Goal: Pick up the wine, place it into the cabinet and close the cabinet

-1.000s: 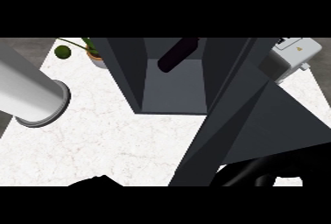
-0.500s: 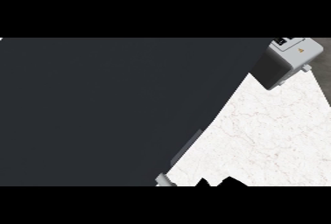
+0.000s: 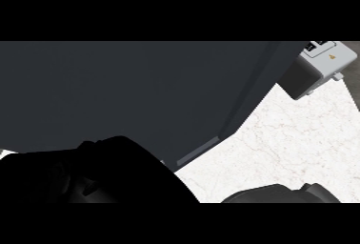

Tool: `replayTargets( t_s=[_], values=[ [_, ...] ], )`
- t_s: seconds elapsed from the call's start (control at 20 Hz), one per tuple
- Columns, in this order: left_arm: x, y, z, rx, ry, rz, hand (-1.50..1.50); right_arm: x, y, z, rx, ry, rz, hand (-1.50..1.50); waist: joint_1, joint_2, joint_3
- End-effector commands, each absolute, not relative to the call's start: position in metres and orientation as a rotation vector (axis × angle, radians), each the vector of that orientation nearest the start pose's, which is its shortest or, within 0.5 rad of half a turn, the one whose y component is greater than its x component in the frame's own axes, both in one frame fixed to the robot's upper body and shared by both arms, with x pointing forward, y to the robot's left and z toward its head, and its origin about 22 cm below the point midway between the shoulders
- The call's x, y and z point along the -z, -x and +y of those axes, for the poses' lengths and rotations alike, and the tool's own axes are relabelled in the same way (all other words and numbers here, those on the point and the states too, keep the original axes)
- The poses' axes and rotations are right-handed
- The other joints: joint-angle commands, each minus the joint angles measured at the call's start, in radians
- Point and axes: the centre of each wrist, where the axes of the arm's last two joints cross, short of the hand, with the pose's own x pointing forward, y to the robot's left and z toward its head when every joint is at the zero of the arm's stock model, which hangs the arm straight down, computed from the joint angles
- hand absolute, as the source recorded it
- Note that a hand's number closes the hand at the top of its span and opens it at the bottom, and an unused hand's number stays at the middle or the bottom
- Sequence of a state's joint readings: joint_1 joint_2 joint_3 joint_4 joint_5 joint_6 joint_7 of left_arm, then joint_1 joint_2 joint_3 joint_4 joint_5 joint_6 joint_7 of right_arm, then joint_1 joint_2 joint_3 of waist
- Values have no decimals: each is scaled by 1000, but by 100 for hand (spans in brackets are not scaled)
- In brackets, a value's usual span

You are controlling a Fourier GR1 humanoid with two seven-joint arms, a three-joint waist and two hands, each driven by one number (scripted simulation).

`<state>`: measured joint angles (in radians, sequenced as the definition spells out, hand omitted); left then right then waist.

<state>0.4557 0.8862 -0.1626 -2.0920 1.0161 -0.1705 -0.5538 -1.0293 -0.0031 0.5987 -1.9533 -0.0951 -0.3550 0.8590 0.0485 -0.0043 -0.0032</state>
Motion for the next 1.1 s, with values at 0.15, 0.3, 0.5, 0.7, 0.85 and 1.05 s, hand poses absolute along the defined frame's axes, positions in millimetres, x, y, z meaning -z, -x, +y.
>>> replayTargets(
  t_s=[0.15,0.3,0.5,0.7,0.85,1.05],
  values=[
    [-102,-143,345,-6,627,-1871,150,-294,-236,41,-688,-324,-1889,150,2,7,0],
    [-114,-147,365,12,654,-1877,150,-283,-273,43,-599,-318,-1855,150,20,14,0],
    [-117,-155,362,-2,639,-1901,150,-287,-316,47,-590,-275,-1834,150,7,20,0],
    [-126,-155,376,2,621,-1891,150,-274,-347,44,-520,-192,-1799,150,9,17,1],
    [-138,-152,378,11,643,-1909,150,-239,-379,21,-511,-108,-1800,150,21,22,2],
    [-127,-155,377,-2,631,-1911,150,-236,-388,10,-496,-89,-1792,150,-4,24,1]
  ],
)
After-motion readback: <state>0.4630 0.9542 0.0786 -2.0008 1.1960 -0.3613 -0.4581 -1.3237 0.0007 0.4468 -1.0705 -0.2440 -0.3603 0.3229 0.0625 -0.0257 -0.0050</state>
